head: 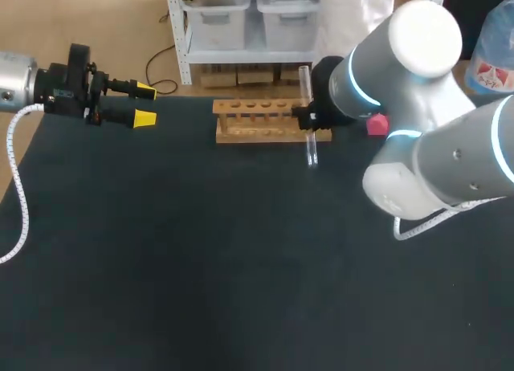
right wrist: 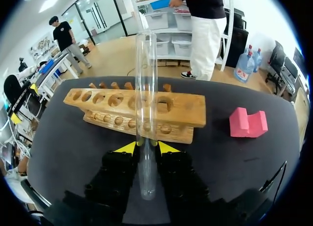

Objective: Grasp the test tube, adjust it, and insert it.

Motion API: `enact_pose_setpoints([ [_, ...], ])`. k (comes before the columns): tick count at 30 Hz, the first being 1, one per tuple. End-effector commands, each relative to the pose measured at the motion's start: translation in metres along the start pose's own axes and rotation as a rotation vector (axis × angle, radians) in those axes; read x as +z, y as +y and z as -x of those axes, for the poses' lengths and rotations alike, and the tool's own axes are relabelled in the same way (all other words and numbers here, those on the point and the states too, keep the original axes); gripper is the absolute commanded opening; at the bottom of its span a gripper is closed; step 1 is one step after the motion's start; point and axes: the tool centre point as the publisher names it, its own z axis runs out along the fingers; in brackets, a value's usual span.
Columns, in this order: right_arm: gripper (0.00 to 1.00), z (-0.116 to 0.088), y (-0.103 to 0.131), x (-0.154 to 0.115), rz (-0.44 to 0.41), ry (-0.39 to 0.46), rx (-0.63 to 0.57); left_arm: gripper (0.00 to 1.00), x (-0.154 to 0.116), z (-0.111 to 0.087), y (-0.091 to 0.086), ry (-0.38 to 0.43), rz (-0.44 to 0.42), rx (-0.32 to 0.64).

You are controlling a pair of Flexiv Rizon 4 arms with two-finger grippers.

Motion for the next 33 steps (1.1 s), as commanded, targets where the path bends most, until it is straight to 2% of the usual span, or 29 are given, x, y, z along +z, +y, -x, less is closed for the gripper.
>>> enact_pose_setpoints([
  [1,0.00,-0.006,0.001,-0.025,-0.025,-0.012,0.009,1.00,0.000,-0.001,0.000,-0.003,0.000,0.003],
  [14,0.00,-0.007,-0.003,-0.060,-0.057,-0.058,0.031,1.00,0.000,-0.001,0.000,-0.003,0.000,0.003],
  [33,0.00,-0.008,-0.005,-0.082,-0.074,-0.092,0.034,1.00,0.000,-0.001,0.000,-0.003,0.000,0.003],
])
